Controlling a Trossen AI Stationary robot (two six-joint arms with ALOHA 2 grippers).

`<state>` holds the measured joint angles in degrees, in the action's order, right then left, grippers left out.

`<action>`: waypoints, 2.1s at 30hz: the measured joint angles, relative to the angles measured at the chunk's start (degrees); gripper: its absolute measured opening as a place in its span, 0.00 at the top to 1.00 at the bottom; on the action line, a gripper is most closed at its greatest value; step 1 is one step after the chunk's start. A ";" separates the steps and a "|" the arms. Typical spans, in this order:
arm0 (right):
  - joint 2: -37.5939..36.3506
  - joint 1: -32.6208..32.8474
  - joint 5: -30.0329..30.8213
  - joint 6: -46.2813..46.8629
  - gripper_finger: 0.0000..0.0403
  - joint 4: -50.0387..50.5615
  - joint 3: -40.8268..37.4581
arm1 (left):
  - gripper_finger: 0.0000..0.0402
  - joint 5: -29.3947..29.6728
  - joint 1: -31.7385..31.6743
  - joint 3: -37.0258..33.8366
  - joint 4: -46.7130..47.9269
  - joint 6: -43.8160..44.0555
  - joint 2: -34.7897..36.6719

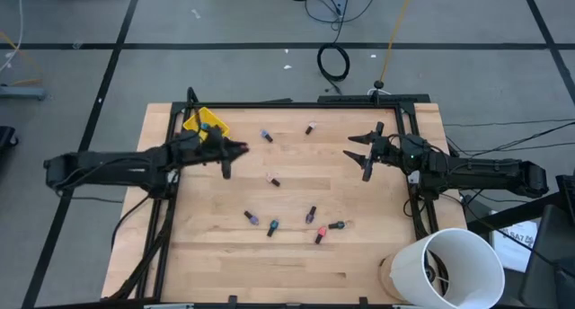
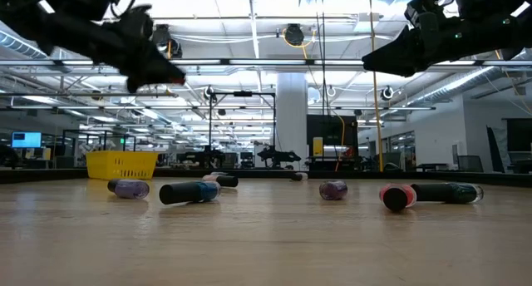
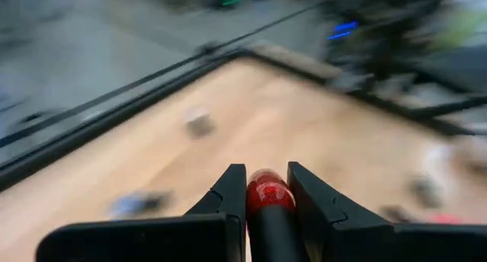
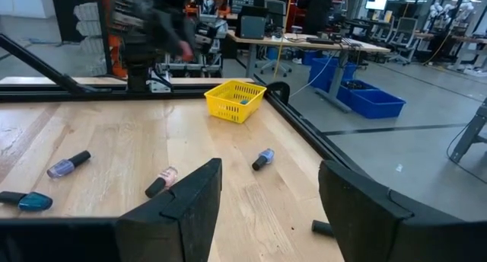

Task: Pick & Place Nail Polish
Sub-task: Put the red nail polish into the yellow bin, then put the dark green nail polish into the yellow bin

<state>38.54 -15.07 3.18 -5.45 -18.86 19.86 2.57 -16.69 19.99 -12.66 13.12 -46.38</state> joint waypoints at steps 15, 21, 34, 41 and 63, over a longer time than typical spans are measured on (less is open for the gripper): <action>0.02 -1.49 -0.04 0.24 0.48 0.38 0.00 | 0.87 35.78 -4.76 -0.07 30.43 21.30 11.53; 0.02 -1.51 -0.16 0.26 0.48 0.40 0.00 | 0.87 37.49 -8.16 -0.07 35.44 28.01 9.38; 0.02 -1.51 -0.23 0.30 0.48 0.32 0.00 | 0.84 38.77 -16.18 -0.07 32.70 30.94 -4.93; 0.04 -1.51 -0.24 0.32 0.48 0.31 0.00 | 0.84 35.40 -18.82 -0.04 20.88 23.50 -14.22; 0.07 -1.49 -0.26 -0.17 0.48 1.17 0.00 | 0.27 31.85 -25.84 0.00 19.93 16.41 -17.30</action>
<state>38.61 -16.56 2.92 -5.62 -17.69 19.86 34.41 -42.53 19.99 7.27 29.52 -63.69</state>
